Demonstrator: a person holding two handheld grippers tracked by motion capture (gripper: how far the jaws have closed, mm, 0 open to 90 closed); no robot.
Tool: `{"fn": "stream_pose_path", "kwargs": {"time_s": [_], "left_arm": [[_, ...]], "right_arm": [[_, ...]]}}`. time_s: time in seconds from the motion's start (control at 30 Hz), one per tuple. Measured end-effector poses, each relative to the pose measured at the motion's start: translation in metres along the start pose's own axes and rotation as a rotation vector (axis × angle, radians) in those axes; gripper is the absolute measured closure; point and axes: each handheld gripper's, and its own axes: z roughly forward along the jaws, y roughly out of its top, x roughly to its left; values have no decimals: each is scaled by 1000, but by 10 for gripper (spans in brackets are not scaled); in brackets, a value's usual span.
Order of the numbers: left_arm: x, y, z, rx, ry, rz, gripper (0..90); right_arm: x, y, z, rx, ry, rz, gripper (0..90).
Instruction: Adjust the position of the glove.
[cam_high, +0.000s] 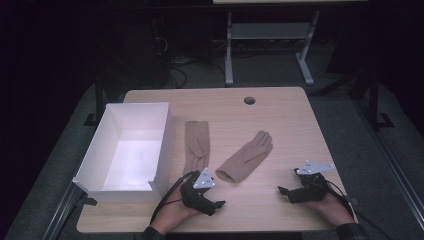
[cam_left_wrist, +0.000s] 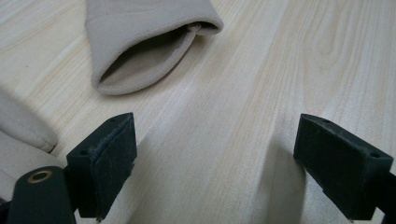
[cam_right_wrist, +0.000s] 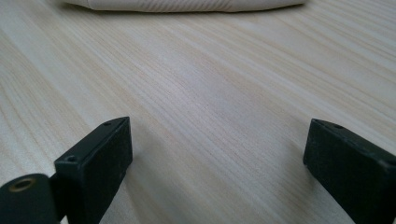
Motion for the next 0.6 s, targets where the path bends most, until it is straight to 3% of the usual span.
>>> {"fn": "stream_pose_path", "kwargs": {"time_s": [0.33, 0.4, 0.6], "left_arm": [[0, 0, 0, 0, 1, 1, 126], [0, 0, 0, 1, 3, 1, 127], [0, 0, 1, -7, 9, -13, 127]], "right_arm": [[0, 1, 0, 5, 6, -7, 89], [0, 5, -2, 21, 27, 1, 188], [6, 16, -1, 23, 56, -18, 291]]}}
